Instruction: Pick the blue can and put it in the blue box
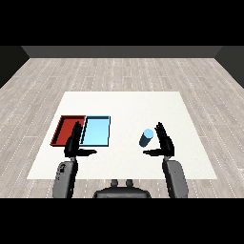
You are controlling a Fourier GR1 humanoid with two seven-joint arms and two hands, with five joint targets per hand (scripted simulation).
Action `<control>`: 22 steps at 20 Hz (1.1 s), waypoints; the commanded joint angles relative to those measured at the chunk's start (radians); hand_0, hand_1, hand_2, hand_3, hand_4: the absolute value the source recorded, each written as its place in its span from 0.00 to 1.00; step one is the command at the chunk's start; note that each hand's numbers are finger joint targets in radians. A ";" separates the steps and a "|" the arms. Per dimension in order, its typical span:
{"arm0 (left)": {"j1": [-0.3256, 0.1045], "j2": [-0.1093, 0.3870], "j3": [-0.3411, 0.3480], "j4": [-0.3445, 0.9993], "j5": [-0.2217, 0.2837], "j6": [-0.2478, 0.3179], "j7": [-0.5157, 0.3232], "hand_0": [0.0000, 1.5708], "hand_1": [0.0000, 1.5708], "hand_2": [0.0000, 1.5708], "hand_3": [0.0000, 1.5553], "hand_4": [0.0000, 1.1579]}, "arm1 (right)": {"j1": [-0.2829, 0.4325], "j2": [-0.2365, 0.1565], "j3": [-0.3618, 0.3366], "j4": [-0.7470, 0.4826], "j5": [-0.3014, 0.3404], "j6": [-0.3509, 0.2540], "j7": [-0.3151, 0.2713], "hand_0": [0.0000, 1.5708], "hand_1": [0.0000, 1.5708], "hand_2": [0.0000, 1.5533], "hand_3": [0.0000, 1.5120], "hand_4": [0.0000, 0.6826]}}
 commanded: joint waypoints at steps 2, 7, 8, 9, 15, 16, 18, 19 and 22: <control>-0.004 -0.044 -0.032 -0.025 0.007 0.000 -0.054 0.00 0.00 0.00 0.00 0.00 | -0.080 0.013 -0.018 0.058 -0.028 0.019 -0.061 0.00 0.00 0.00 0.00 0.00; 0.007 0.023 0.047 0.065 0.042 -0.068 -0.148 0.00 0.00 0.00 0.00 0.00 | -0.024 0.016 0.002 -0.038 -0.027 0.010 -0.008 0.00 0.00 0.00 0.00 0.00; -0.013 0.020 0.049 0.038 0.063 -0.060 -0.083 0.00 0.00 0.00 0.00 0.00 | -0.017 0.015 0.010 0.003 -0.023 0.034 -0.040 0.00 0.00 0.00 0.00 0.00; -0.020 -0.003 0.027 0.072 0.020 -0.032 -0.135 0.00 0.00 0.00 0.00 0.00 | -0.042 -0.020 -0.052 0.073 -0.047 0.057 -0.086 0.00 0.00 0.00 0.00 0.00; -0.008 0.016 0.040 0.013 0.068 -0.065 -0.074 0.00 0.00 0.00 0.00 0.00 | -0.106 -0.014 -0.092 0.170 -0.067 0.029 -0.084 0.00 0.00 0.00 0.00 0.00; -0.029 0.046 0.074 -0.024 0.101 -0.071 -0.010 0.00 0.00 0.00 0.00 0.00 | -0.070 0.009 -0.064 0.114 -0.051 0.000 -0.060 0.00 0.00 0.00 0.00 0.00; 0.029 -0.013 0.006 0.045 0.036 -0.059 -0.118 0.00 0.00 0.00 0.00 0.00 | -0.080 0.014 -0.061 0.146 -0.032 -0.018 -0.086 0.00 0.00 0.00 0.00 0.00; -0.034 -0.003 0.019 0.031 0.039 -0.039 -0.073 0.00 0.00 0.00 0.00 0.00 | -0.073 -0.022 -0.105 0.226 -0.064 0.040 -0.151 0.00 0.00 0.00 0.00 0.00; -0.029 0.012 0.041 0.021 0.063 -0.053 -0.071 0.00 0.00 0.00 0.00 0.00 | -0.170 -0.020 -0.119 0.280 -0.069 0.007 -0.112 0.00 0.00 0.00 0.00 0.00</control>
